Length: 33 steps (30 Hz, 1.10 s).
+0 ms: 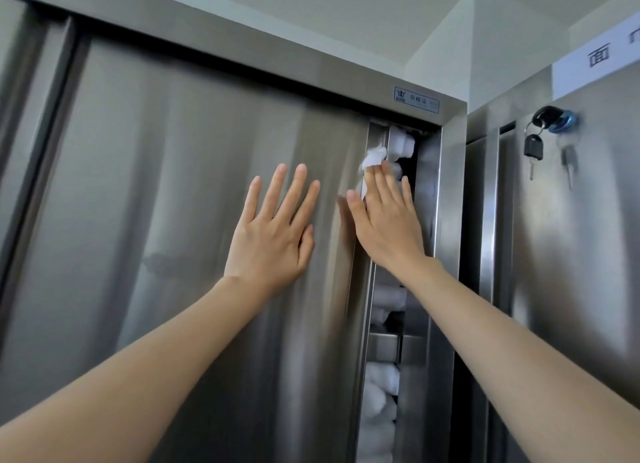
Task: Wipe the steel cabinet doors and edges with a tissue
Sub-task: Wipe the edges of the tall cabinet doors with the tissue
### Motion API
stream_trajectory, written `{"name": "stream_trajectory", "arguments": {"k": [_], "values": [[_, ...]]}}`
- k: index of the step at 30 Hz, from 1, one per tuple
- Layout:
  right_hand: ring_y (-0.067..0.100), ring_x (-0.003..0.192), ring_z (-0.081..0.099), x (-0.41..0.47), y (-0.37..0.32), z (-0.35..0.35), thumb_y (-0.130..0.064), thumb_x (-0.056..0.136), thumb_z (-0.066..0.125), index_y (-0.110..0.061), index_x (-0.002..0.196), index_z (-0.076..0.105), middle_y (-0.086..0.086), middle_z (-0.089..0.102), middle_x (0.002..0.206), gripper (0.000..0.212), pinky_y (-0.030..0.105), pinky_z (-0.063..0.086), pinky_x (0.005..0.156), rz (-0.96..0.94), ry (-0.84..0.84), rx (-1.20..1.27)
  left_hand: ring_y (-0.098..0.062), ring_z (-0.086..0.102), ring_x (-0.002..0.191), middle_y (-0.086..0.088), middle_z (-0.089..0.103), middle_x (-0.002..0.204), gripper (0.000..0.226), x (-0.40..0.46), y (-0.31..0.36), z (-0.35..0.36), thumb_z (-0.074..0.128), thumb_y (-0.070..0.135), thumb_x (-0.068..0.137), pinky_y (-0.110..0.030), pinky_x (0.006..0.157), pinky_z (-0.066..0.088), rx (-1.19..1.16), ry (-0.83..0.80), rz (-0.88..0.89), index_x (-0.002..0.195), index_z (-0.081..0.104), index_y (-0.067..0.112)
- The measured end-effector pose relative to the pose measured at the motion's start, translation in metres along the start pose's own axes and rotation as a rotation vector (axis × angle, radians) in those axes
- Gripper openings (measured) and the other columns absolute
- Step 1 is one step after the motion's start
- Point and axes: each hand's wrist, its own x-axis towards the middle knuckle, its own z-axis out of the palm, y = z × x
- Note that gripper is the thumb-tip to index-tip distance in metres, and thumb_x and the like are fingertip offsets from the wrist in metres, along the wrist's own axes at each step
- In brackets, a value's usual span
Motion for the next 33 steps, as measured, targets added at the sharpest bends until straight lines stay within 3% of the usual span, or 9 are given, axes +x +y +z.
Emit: {"name": "stream_trajectory", "arguments": {"k": [6, 10, 14, 17, 21, 25, 29, 33], "values": [[0.012, 0.153, -0.004, 0.059, 0.004, -0.013, -0.046, 0.107, 0.015, -0.007, 0.158, 0.007, 0.005, 0.005, 0.167, 0.065, 0.038, -0.012, 0.123, 0.037, 0.049, -0.001, -0.034, 0.020, 0.150, -0.013, 0.026, 0.162, 0.059, 0.000, -0.003, 0.002, 0.037, 0.031, 0.098, -0.054, 0.121, 0.016, 0.003, 0.022, 0.005, 0.154, 0.035, 0.011], [0.014, 0.153, -0.003, -0.004, -0.006, 0.012, -0.058, 0.098, -0.001, -0.005, 0.157, 0.014, 0.008, 0.008, 0.166, 0.081, 0.036, -0.010, 0.123, 0.022, 0.099, 0.065, -0.034, 0.020, 0.150, -0.013, 0.025, 0.162, 0.059, -0.001, 0.000, 0.000, 0.033, 0.031, 0.099, -0.054, 0.121, 0.015, 0.000, -0.002, 0.000, 0.154, 0.034, 0.011], [0.017, 0.153, -0.002, -0.081, -0.014, 0.029, -0.059, 0.097, -0.011, -0.002, 0.155, 0.015, 0.011, 0.011, 0.165, 0.086, 0.040, -0.008, 0.124, -0.024, 0.011, 0.012, -0.035, 0.016, 0.151, -0.013, 0.021, 0.163, 0.060, -0.001, 0.000, -0.004, 0.028, 0.031, 0.099, -0.055, 0.121, 0.014, -0.004, -0.051, 0.001, 0.155, 0.029, 0.011], [0.014, 0.153, -0.006, -0.055, -0.013, 0.015, -0.058, 0.094, -0.011, -0.002, 0.156, 0.008, 0.011, 0.005, 0.166, 0.086, 0.037, -0.018, 0.121, 0.002, -0.014, -0.050, -0.035, 0.017, 0.150, -0.013, 0.021, 0.163, 0.059, 0.000, -0.001, -0.003, 0.030, 0.030, 0.100, -0.055, 0.121, 0.014, 0.002, -0.053, 0.002, 0.155, 0.029, 0.011], [0.015, 0.153, -0.009, -0.012, -0.010, 0.002, -0.054, 0.101, -0.001, -0.002, 0.156, 0.004, 0.012, 0.000, 0.166, 0.076, 0.039, -0.017, 0.121, 0.033, -0.031, -0.069, -0.035, 0.017, 0.150, -0.012, 0.022, 0.163, 0.059, 0.000, -0.003, -0.003, 0.036, 0.030, 0.099, -0.054, 0.121, 0.014, 0.002, -0.044, 0.009, 0.155, 0.030, 0.012], [0.016, 0.153, -0.006, -0.081, -0.026, 0.032, -0.058, 0.100, -0.004, -0.003, 0.157, 0.010, 0.011, 0.003, 0.165, 0.080, 0.036, -0.013, 0.122, 0.043, 0.080, 0.079, -0.035, 0.017, 0.151, -0.012, 0.021, 0.163, 0.060, 0.000, -0.002, -0.003, 0.032, 0.031, 0.099, -0.055, 0.121, 0.015, -0.006, -0.048, 0.002, 0.155, 0.030, 0.012], [0.016, 0.153, -0.002, -0.146, -0.028, 0.054, -0.055, 0.105, 0.002, -0.006, 0.156, 0.013, 0.009, 0.007, 0.165, 0.072, 0.037, -0.007, 0.123, 0.029, 0.014, 0.077, -0.035, 0.015, 0.151, -0.012, 0.019, 0.164, 0.060, 0.000, -0.001, -0.002, 0.029, 0.031, 0.099, -0.055, 0.121, 0.015, 0.010, -0.053, -0.002, 0.156, 0.028, 0.012], [0.014, 0.151, -0.016, -0.099, -0.016, 0.041, -0.060, 0.096, -0.015, -0.010, 0.154, -0.001, 0.006, -0.005, 0.164, 0.077, 0.030, -0.023, 0.118, 0.008, 0.027, 0.002, -0.034, 0.014, 0.151, -0.012, 0.018, 0.164, 0.060, -0.001, -0.002, -0.001, 0.029, 0.032, 0.100, -0.054, 0.121, 0.014, 0.018, -0.064, 0.011, 0.157, 0.025, 0.012]]}}
